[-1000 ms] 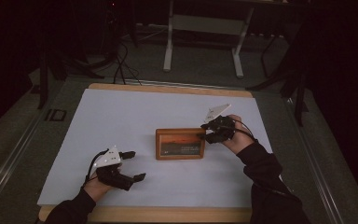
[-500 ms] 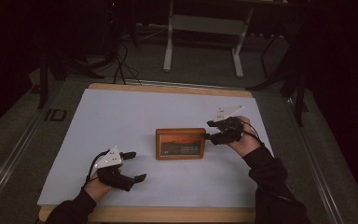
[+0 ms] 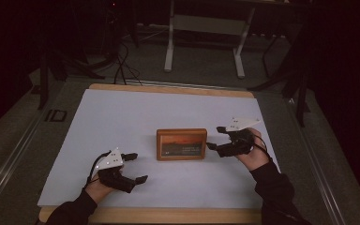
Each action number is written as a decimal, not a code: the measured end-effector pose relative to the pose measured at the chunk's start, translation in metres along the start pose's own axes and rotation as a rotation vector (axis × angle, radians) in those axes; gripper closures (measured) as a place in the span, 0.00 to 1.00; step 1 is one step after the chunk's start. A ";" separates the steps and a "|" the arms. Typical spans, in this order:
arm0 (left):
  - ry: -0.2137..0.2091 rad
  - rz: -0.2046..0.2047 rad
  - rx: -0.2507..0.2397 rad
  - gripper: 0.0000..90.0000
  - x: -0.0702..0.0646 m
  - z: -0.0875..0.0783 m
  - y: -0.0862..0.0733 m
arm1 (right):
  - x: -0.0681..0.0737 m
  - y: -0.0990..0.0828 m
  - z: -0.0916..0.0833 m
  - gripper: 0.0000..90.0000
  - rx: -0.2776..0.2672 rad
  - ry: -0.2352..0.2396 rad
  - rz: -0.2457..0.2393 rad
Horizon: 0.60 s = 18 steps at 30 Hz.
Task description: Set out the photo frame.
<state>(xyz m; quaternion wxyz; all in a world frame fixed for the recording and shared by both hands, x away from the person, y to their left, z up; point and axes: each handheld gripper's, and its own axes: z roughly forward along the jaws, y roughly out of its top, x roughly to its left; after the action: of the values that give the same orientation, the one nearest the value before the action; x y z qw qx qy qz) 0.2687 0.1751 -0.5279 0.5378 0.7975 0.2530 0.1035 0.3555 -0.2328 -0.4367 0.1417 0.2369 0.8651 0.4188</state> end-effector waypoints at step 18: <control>0.004 0.014 0.005 0.08 -0.002 0.000 0.000 | 0.016 -0.074 0.010 0.15 -0.031 0.007 0.085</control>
<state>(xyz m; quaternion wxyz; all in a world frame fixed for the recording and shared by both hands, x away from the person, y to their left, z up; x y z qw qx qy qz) 0.2669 0.1744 -0.5275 0.5347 0.8004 0.2488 0.1081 0.3250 -0.2581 -0.5019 0.1244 0.2700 0.8481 0.4386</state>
